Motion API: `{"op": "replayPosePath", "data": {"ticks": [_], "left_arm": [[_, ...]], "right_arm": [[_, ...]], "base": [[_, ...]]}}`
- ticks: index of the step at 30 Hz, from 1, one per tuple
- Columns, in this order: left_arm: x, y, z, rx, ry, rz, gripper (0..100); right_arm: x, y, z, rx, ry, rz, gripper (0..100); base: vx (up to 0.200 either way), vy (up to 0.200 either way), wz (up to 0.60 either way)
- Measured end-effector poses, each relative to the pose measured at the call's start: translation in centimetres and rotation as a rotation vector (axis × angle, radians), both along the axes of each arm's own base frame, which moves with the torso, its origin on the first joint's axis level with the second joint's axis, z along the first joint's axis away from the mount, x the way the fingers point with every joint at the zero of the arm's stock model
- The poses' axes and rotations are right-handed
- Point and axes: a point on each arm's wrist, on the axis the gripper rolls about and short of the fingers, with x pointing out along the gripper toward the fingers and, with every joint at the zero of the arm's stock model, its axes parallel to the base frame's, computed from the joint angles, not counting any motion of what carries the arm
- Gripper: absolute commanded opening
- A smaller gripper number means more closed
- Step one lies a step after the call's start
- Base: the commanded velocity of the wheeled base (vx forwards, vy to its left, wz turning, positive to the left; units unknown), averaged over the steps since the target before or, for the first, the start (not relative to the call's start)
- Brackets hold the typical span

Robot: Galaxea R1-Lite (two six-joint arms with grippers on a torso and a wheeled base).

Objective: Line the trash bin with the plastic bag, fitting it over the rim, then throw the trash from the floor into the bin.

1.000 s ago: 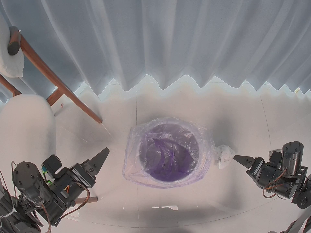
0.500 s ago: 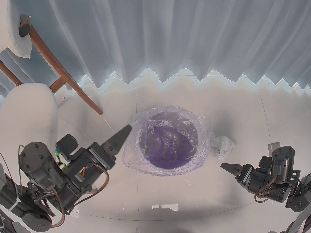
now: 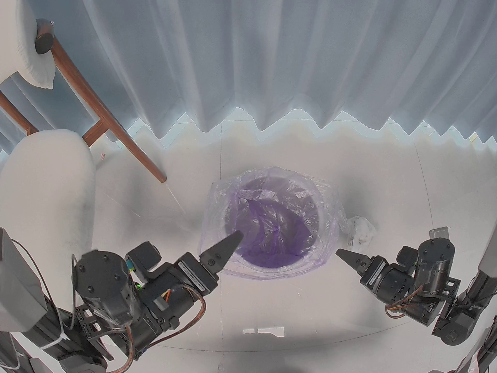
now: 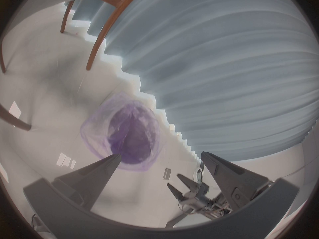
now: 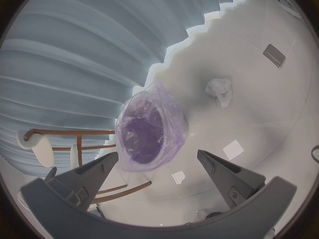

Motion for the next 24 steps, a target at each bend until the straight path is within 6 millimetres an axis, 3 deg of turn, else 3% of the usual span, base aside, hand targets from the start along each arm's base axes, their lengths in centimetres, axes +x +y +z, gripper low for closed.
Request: {"op": "replayPosePath", "data": {"ticks": [7,14,22,24], "left_arm": [[-1.7,-0.6,-1.1,0.039,0.038,-0.06,100],[-1.9,-0.6,-1.3,0.048,0.038,-0.032,100],[-0.6,0.0,-0.8,0.026,0.022,0.047,100],[-0.5,0.3,-0.8,0.051,0.005,0.056,100]], "right_arm": [[0.9,0.4,-1.7,-0.02,-0.002,-0.003,100],[2.4,1.5,-2.1,-0.046,-0.034,0.02,100],[4.8,4.1,-1.9,-0.034,-0.12,0.064,100],[5.0,4.6,-1.9,-0.032,-0.126,0.073,100]], "base": [[-0.2,-0.2,0.0],[0.0,0.0,0.0],[0.0,0.0,0.0],[0.0,0.2,0.0]]}}
